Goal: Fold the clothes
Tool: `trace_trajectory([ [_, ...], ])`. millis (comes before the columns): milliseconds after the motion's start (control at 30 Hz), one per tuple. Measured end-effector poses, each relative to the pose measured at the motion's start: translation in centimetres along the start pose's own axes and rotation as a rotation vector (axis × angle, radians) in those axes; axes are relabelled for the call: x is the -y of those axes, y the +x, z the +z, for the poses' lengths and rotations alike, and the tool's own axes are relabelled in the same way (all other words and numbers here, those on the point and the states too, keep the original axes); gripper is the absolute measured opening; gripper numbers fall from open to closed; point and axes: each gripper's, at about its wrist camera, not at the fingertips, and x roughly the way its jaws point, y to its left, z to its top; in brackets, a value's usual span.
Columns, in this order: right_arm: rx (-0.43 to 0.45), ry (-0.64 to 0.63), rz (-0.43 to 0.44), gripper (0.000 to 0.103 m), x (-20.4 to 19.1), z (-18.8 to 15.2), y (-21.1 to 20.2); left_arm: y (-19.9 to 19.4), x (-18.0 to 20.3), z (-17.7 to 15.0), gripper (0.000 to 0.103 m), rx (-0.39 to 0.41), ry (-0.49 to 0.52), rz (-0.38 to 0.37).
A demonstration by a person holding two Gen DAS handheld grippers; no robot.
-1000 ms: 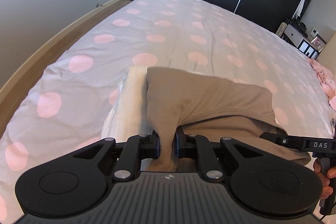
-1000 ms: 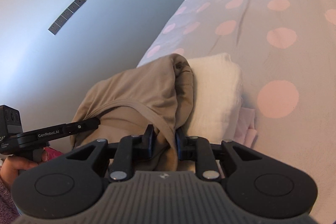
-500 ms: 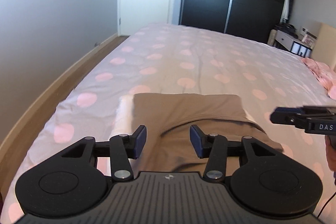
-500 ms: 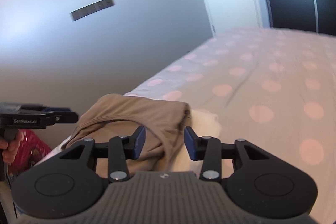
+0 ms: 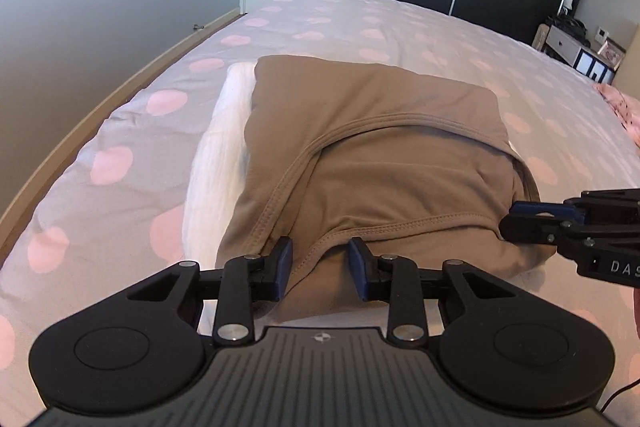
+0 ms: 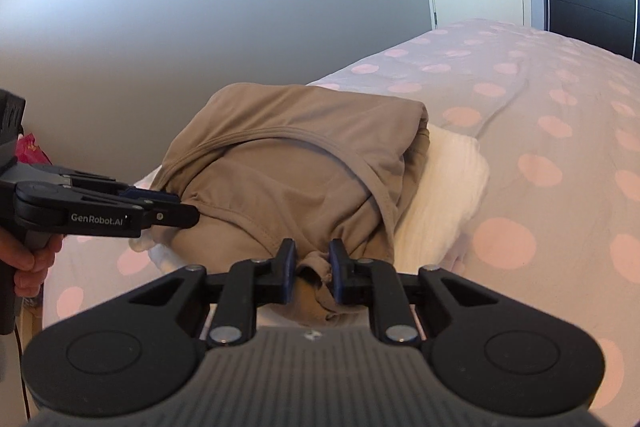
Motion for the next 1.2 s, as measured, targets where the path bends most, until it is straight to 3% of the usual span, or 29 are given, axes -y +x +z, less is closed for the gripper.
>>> trace_trajectory([
  [100, 0.013, 0.012, 0.000, 0.022, 0.0, 0.3, -1.1, -1.3, 0.7, -0.1, 0.029, 0.037, 0.017, 0.015],
  [200, 0.020, 0.029, -0.005, 0.031, 0.1, -0.8, -4.7, -3.3, 1.5, -0.1, 0.039, 0.062, 0.025, 0.012],
  [333, 0.028, 0.050, -0.014, 0.032, 0.3, -2.3, -9.8, -6.4, 3.4, -0.3, 0.040, 0.073, 0.058, 0.004],
  [533, 0.041, 0.082, -0.028, 0.037, 0.5, -4.7, -17.4, -12.4, 8.7, -1.5, 0.041, 0.106, 0.083, -0.089],
  [700, 0.060, 0.013, -0.123, 0.049, 0.5, -9.3, -26.0, -16.4, 15.7, -3.2, 0.042, 0.105, 0.181, -0.151],
  [800, 0.079, -0.023, -0.213, 0.050, 0.0, -12.8, -31.5, -18.9, 20.5, -4.4, 0.042, 0.115, 0.257, -0.192],
  [900, 0.092, 0.003, -0.264, 0.051, -0.4, -16.7, -36.6, -21.4, 25.4, -5.9, 0.046, 0.142, 0.314, -0.252],
  [1033, 0.104, 0.067, -0.329, 0.064, -0.8, -22.1, -42.0, -23.7, 31.6, -9.4, 0.048, 0.137, 0.388, -0.313],
  [1200, 0.102, 0.144, -0.391, 0.065, -0.9, -27.4, -46.6, -25.1, 37.1, -15.4, 0.052, 0.169, 0.411, -0.350],
])
